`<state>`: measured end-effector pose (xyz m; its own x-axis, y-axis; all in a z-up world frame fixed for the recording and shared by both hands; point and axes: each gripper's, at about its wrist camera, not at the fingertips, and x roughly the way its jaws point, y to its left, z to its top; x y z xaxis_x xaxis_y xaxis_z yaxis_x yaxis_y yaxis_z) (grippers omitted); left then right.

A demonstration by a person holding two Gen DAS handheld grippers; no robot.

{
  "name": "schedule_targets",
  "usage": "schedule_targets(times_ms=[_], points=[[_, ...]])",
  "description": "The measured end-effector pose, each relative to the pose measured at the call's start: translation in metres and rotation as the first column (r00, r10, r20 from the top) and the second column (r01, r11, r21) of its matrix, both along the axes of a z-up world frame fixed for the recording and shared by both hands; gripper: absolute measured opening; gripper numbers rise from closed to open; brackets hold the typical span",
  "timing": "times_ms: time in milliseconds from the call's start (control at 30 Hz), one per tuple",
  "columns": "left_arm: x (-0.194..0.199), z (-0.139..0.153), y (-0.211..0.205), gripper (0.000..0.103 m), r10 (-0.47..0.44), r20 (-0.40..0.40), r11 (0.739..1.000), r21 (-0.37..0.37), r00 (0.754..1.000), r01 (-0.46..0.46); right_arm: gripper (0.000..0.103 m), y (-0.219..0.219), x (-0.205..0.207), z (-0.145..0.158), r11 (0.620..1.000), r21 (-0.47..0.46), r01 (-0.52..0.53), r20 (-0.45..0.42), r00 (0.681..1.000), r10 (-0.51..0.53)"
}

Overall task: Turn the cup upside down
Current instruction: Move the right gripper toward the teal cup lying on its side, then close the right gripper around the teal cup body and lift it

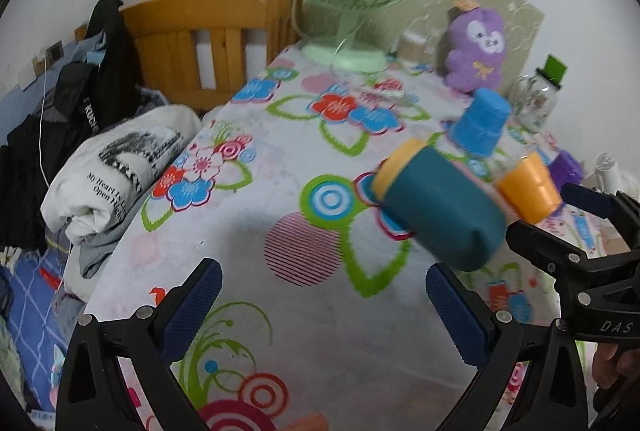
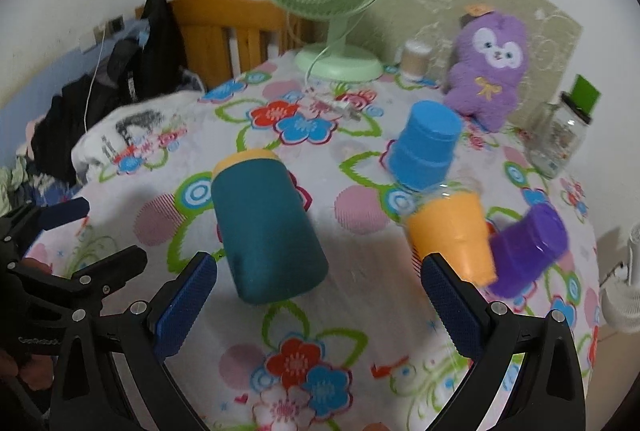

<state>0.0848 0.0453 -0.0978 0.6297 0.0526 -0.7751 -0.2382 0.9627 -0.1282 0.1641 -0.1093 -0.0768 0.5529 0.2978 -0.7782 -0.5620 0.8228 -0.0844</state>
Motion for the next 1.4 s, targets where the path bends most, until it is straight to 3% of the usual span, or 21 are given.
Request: schedule_targets(times_ms=[167,467,533,600,800,1400], points=[[0.011,-0.012,0.012,0.103,0.032,-0.061,0.999,0.029,0.998,-0.03,0.103,0.021,0.018,-0.017,0.997,-0.032,-0.072,-0.048,0.996,0.07],[0.016,-0.024,0.016,0.103,0.014,-0.103,0.999,0.054,0.995,-0.009,0.102,0.053,0.04,-0.041,0.987,-0.02,-0.158,-0.134,0.979,0.154],[0.018,-0.024,0.014,0.103,0.008,-0.107,0.999,0.054,0.994,-0.002,0.098,0.059,0.041,-0.044,0.984,-0.033,-0.173,-0.147,0.975,0.166],[0.018,-0.024,0.013,0.103,0.003,-0.111,0.998,0.057,0.994,0.003,0.076,0.062,0.042,-0.048,0.981,-0.055,-0.184,-0.164,0.971,0.173],[0.013,-0.021,0.011,0.103,-0.003,-0.1,0.999,0.052,0.995,0.009,0.074,0.057,0.041,-0.048,0.985,-0.047,-0.166,-0.197,0.968,0.154],[-0.047,-0.001,-0.028,0.103,-0.098,-0.015,0.995,0.021,0.995,0.098,0.07,0.007,-0.052,-0.012,0.993,-0.063,-0.103,-0.11,0.989,0.095]])
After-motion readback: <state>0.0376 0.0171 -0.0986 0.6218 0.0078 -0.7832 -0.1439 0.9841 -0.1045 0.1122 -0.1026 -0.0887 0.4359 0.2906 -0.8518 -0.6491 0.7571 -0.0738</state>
